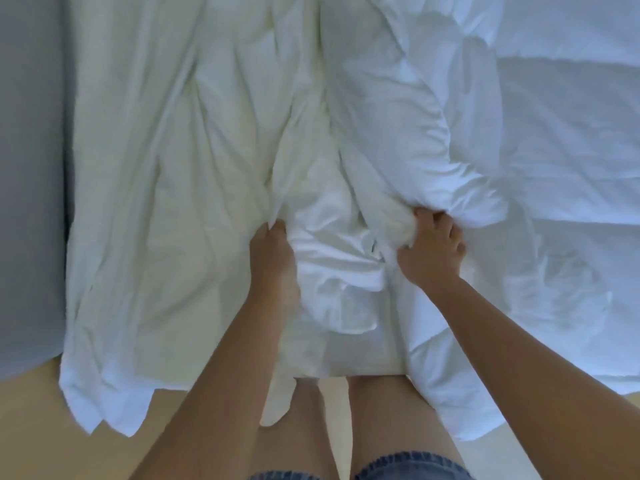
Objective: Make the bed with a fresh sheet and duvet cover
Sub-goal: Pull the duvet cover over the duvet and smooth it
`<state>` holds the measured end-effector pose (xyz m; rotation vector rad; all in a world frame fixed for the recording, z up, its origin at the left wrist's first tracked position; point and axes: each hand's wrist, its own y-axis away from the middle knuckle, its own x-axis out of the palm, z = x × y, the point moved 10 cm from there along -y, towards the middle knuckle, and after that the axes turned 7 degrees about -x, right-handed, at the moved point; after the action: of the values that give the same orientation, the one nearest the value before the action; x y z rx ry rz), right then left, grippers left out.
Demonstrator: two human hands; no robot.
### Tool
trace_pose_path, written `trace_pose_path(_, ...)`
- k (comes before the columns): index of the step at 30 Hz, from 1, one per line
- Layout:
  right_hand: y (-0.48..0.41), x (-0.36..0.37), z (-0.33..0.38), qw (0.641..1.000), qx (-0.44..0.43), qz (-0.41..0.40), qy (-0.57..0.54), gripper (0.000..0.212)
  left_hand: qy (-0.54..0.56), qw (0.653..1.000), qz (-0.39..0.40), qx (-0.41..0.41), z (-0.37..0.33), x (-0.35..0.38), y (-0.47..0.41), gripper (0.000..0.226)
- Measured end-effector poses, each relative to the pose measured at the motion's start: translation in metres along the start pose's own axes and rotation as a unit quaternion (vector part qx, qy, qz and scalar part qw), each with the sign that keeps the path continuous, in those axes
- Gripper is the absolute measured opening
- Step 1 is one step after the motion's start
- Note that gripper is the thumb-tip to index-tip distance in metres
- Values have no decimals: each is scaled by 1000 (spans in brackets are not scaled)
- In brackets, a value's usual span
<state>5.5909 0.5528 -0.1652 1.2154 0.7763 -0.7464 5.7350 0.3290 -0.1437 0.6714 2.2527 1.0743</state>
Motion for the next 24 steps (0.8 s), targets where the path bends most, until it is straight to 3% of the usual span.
trace_pose_path(2,12,-11,45,992,-75,9,-99,49,20,1000,0,17,-34,-27,16,19)
trace_pose_path(4,29,-22,102,957,-175,31,-228,41,5,999,23,42,-69,-47,36,25)
trace_pose_path(5,34,-24,122,938,-184,50,-289,41,-11,998,31,55,-84,-54,46,27)
trace_pose_path(8,24,-8,157,874,-68,161,-454,66,-17,998,47,50,-100,-71,64,32)
trace_pose_path(10,19,9,180,783,17,248,-570,82,-26,997,59,37,-100,-72,68,38)
trace_pose_path(12,17,17,205,644,67,315,-694,89,-50,997,54,20,-97,-69,70,40)
trace_pose_path(13,15,14,214,594,81,322,-733,87,-72,996,47,18,-99,-69,71,40)
trace_pose_path(14,13,7,217,582,87,309,-748,78,-96,995,34,21,-100,-71,66,37)
trace_pose_path(15,8,-2,217,592,86,283,-750,66,-110,994,18,21,-104,-72,65,34)
trace_pose_path(18,-14,-40,195,708,24,136,-692,40,-194,979,-24,51,-115,-81,49,22)
trace_pose_path(20,-15,-75,184,780,-47,60,-621,36,-227,971,-7,70,-130,-68,41,22)
trace_pose_path(22,-2,-109,186,860,-139,19,-490,41,-161,981,83,71,-149,-30,39,23)
trace_pose_path(24,21,-140,205,923,-252,0,-292,35,-144,978,115,101,-180,9,36,46)
